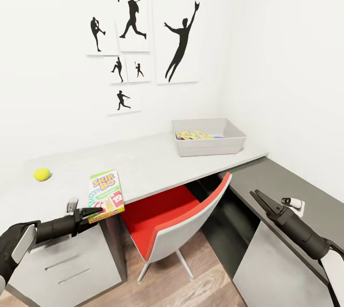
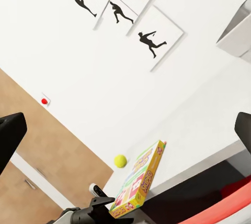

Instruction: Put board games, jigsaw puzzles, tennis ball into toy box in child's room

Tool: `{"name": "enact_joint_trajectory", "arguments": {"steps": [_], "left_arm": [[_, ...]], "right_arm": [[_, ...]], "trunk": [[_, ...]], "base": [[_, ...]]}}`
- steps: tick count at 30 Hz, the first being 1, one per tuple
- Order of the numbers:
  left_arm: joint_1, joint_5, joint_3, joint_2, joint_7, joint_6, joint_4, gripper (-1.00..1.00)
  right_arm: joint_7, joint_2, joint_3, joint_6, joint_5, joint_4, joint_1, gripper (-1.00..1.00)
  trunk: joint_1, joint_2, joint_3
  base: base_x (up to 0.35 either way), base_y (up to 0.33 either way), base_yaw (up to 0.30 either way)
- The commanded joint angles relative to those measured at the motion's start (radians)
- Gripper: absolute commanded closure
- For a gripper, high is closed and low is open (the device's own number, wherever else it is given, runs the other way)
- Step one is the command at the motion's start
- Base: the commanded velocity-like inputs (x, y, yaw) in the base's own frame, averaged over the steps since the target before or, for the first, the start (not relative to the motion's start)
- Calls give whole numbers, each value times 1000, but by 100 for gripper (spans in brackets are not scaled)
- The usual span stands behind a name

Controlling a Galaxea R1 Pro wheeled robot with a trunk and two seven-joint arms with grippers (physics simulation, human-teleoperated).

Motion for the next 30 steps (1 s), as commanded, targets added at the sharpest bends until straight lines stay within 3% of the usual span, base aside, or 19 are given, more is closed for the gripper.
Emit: {"name": "enact_joint_trajectory", "arguments": {"steps": [1,13,14,27,30], "left_arm": [[-1,-2,1,0,-4,4,0,-100],[-1,-2,1,-2,-3,4,0,-100],[-1,-2,1,-2,-4,4,0,100],[-1,-2,1,0,-5,5,0,100],[-1,-2,1,0,-8,5,0,100]], "right_arm": [[0,0,0,6,-5,0,-1,-100],[0,0,-1,6,-5,1,-1,-100],[0,0,-1,6,-5,1,-1,-100],[0,0,0,6,-5,1,-1,-100],[0,0,0,6,-5,0,-1,-100]], "trunk": [[0,-1,-1],[0,-1,-1],[0,-1,-1],[0,-1,-1],[-12,20,8]], "base": [[8,0,0],[50,0,0],[4,0,0],[0,0,0],[0,0,0]]}}
